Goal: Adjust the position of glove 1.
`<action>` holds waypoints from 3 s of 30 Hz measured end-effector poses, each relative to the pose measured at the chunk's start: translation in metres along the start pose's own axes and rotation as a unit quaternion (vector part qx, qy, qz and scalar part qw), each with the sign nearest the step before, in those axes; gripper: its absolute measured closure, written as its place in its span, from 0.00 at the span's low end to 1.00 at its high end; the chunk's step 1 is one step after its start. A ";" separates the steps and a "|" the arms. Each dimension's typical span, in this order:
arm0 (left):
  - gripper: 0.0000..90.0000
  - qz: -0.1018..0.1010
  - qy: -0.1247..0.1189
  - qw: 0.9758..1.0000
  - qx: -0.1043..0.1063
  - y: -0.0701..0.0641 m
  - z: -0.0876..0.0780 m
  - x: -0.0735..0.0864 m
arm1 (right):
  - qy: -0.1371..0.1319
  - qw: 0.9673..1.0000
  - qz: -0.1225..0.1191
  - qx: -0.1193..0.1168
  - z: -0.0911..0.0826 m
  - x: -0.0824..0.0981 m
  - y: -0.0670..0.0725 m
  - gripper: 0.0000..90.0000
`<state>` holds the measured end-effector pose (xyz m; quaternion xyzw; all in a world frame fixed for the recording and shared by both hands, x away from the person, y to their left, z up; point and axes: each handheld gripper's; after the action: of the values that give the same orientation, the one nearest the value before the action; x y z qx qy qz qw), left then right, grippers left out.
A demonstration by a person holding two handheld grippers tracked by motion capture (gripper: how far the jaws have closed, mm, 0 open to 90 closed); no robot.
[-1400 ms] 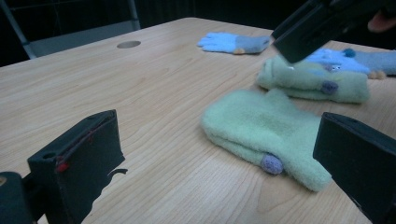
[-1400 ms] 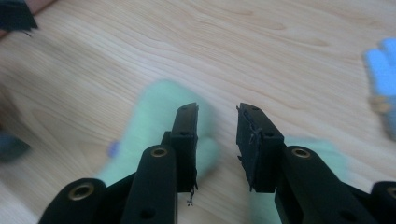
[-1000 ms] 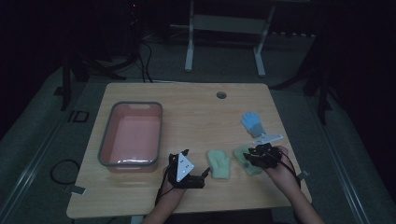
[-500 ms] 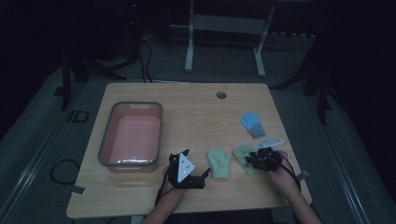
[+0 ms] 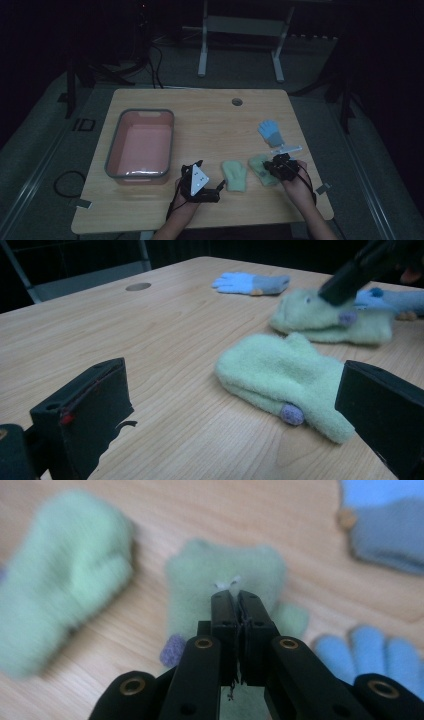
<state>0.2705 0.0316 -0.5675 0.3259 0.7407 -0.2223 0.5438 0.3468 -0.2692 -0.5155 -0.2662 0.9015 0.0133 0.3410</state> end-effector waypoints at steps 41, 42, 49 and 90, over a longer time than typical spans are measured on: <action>0.02 0.003 0.001 1.000 0.001 -0.001 0.000 0.000 | 0.035 0.986 0.151 0.065 -0.020 0.011 0.027 0.97; 0.02 0.003 0.001 1.000 0.000 -0.001 0.000 0.000 | 0.035 0.985 0.156 0.067 -0.017 0.014 0.027 0.96; 0.02 0.005 0.002 1.000 0.002 -0.001 0.000 0.000 | 0.042 0.985 0.159 0.060 -0.002 0.024 0.027 0.89; 0.02 0.010 0.004 1.000 0.001 -0.002 0.001 0.000 | -0.005 0.999 -0.019 -0.026 0.002 0.035 0.006 0.83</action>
<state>0.2696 0.0293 -0.5675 0.3345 0.7394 -0.2164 0.5427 0.3232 -0.2805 -0.5401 -0.2915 0.8941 0.0313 0.3385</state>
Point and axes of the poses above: each handheld gripper's, and its own axes: z roughly forward along the jaws, x roughly out of its underside, y roughly to its left, and after that the axes turned 8 degrees about x, right-handed
